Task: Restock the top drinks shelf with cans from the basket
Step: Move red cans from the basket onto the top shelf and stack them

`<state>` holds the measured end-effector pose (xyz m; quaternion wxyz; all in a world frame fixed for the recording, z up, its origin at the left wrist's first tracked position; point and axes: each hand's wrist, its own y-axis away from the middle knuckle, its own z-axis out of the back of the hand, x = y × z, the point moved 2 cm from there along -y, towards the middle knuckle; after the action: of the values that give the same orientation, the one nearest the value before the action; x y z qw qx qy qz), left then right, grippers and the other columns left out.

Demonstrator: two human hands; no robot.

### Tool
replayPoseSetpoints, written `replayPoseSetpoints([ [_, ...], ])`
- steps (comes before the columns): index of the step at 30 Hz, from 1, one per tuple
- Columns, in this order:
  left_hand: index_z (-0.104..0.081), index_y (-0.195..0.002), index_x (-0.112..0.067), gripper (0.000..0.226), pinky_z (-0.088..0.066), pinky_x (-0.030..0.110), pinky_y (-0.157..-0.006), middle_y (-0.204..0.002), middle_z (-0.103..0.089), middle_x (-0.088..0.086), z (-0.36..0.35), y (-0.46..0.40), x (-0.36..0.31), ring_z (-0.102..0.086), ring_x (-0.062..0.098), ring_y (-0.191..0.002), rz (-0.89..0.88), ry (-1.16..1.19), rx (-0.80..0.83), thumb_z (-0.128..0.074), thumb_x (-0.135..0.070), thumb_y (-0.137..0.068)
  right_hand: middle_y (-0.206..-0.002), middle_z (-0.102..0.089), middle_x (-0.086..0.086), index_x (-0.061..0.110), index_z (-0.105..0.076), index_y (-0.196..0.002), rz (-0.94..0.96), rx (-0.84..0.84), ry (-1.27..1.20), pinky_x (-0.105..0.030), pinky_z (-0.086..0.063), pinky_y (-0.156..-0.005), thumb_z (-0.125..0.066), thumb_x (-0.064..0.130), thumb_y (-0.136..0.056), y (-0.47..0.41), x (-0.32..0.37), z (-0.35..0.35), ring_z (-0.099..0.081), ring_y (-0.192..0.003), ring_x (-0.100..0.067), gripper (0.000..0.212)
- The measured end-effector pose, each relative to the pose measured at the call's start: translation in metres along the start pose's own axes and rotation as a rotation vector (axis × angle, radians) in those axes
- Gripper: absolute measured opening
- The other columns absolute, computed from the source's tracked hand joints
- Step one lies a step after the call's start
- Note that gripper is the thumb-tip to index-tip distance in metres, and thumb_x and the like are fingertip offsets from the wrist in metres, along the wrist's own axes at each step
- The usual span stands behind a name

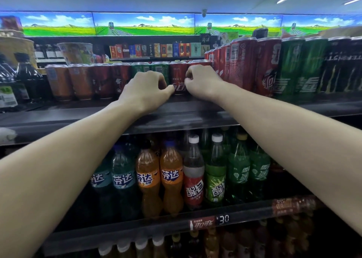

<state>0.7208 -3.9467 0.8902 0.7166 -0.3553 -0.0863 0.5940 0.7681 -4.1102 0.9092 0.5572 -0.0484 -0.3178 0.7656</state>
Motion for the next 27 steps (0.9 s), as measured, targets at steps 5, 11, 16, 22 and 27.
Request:
replayPoseSetpoints([
  [5, -0.068, -0.093, -0.019, 0.026, -0.058, 0.046, -0.081, -0.088, -0.071, -0.002, 0.018, 0.033, -0.018, -0.067, 0.025, -0.085, -0.194, 0.012, -0.172, -0.058, -0.044, -0.09, -0.104, -0.066, -0.005, 0.009, -0.065, -0.11, 0.195, -0.378, -0.248, -0.037, -0.052, -0.083, -0.05, 0.015, -0.099, 0.064, 0.014, 0.016, -0.06, -0.095, -0.019, 0.019],
  [11, -0.06, -0.092, -0.006, 0.012, -0.049, 0.042, -0.072, -0.088, -0.062, 0.007, -0.007, 0.125, -0.024, -0.057, 0.024, -0.08, -0.359, 0.112, -0.38, -0.061, -0.017, -0.092, -0.092, -0.064, -0.003, 0.006, -0.062, -0.1, 0.295, -0.465, -0.538, -0.029, -0.049, -0.075, -0.055, 0.003, -0.089, 0.168, 0.012, -0.019, -0.059, -0.083, -0.016, 0.013],
  [16, -0.057, -0.098, -0.014, 0.01, -0.048, 0.044, -0.07, -0.091, -0.057, 0.0, -0.108, 0.232, 0.011, -0.055, 0.023, -0.082, -0.183, 0.108, -0.034, -0.063, -0.019, -0.092, -0.098, -0.063, 0.001, 0.012, -0.062, -0.105, 0.143, -0.111, -0.631, -0.034, -0.052, -0.081, -0.055, 0.005, -0.09, 0.253, -0.008, -0.112, -0.059, -0.09, -0.015, 0.017],
  [22, -0.058, -0.119, -0.022, 0.024, -0.054, 0.046, -0.08, -0.109, -0.063, -0.001, -0.209, 0.364, 0.063, -0.061, 0.022, -0.099, 0.124, 0.089, 0.382, -0.052, -0.035, -0.1, -0.106, -0.059, 0.002, 0.018, -0.056, -0.111, -0.083, 0.284, -0.581, -0.043, -0.054, -0.083, -0.055, 0.012, -0.097, 0.349, -0.05, -0.232, -0.058, -0.09, -0.017, 0.014],
  [27, -0.05, -0.145, -0.018, 0.047, -0.048, 0.044, -0.103, -0.139, -0.06, 0.011, -0.288, 0.467, 0.107, -0.056, 0.031, -0.129, 0.363, 0.058, 0.722, -0.049, -0.044, -0.106, -0.107, -0.061, -0.002, 0.016, -0.055, -0.114, -0.252, 0.507, -0.511, -0.046, -0.055, -0.082, -0.055, 0.016, -0.098, 0.446, -0.078, -0.335, -0.061, -0.09, -0.022, 0.016],
])
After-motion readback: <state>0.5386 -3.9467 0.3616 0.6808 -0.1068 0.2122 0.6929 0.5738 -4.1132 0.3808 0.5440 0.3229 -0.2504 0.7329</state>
